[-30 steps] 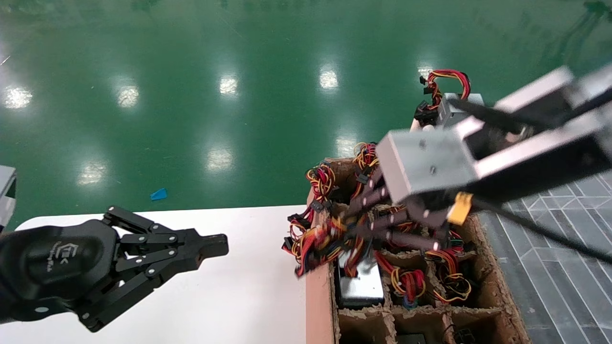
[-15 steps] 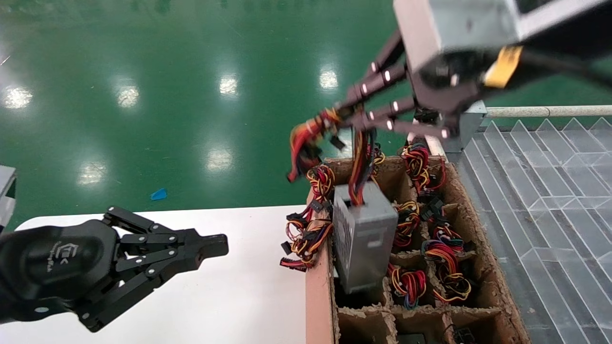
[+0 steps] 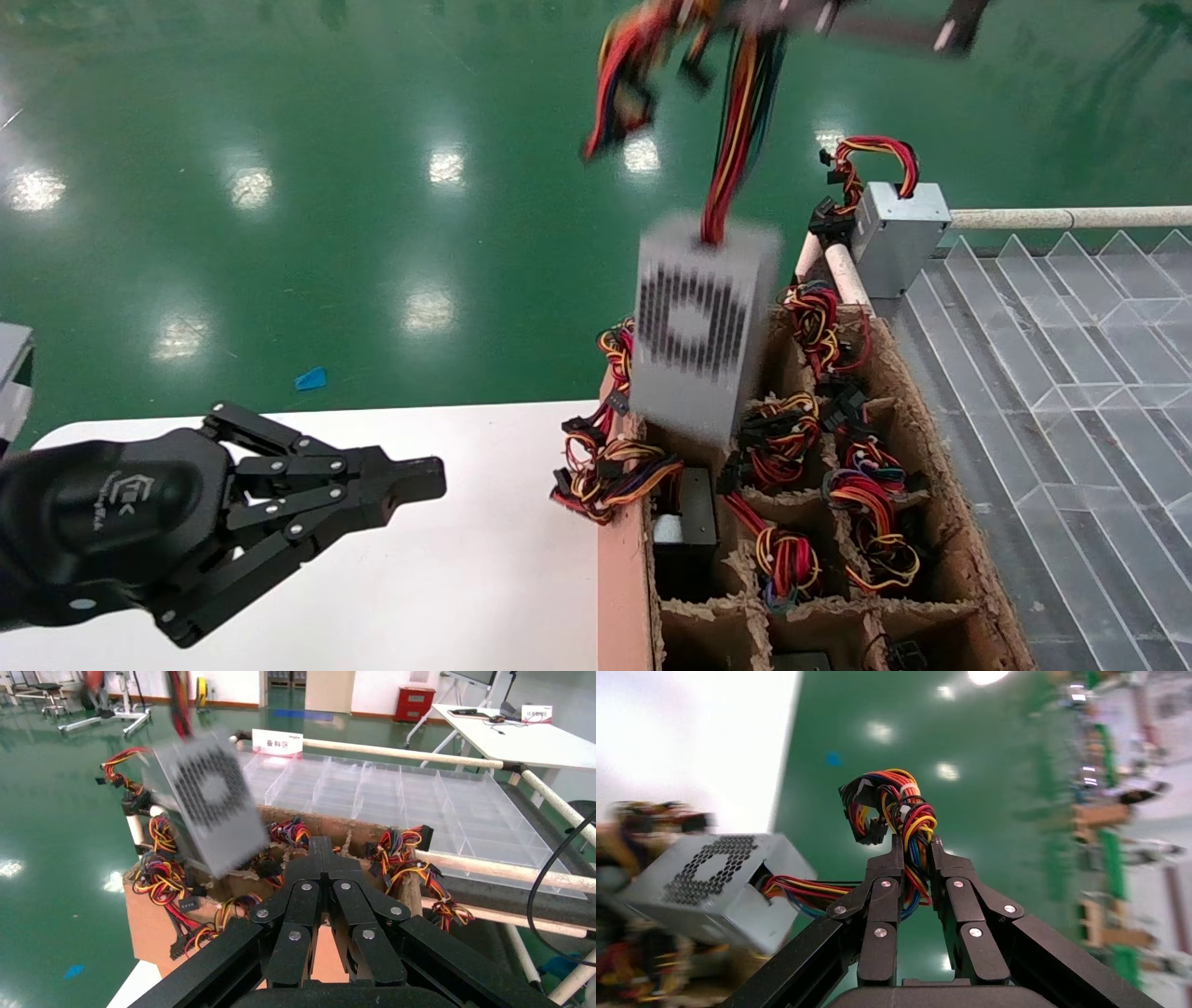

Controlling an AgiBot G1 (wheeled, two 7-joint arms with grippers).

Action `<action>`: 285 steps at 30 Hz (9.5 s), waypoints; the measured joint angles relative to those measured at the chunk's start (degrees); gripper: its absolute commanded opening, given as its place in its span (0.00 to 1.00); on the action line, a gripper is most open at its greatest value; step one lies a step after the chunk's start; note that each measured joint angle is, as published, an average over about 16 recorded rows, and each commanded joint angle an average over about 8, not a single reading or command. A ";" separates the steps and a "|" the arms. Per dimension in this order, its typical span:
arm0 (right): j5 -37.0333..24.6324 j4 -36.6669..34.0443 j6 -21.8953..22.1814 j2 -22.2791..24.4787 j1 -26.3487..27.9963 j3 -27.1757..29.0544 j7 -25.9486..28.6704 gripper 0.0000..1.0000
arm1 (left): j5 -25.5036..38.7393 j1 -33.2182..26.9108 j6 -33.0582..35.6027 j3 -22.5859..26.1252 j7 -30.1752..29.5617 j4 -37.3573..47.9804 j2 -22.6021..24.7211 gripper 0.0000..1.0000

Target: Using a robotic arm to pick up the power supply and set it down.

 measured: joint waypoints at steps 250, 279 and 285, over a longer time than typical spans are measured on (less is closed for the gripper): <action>27.30 19.33 -1.94 13.22 -78.93 45.95 11.41 1.00 | -0.01 0.01 -0.02 0.00 0.01 0.01 -0.01 1.00; 27.04 18.77 -1.55 13.01 -78.48 45.65 11.29 1.00 | -0.01 0.01 -0.02 0.00 0.01 0.01 -0.01 1.00; 27.03 18.74 -1.52 12.99 -78.46 45.63 11.28 1.00 | -0.01 0.01 -0.02 0.00 0.01 0.01 -0.01 1.00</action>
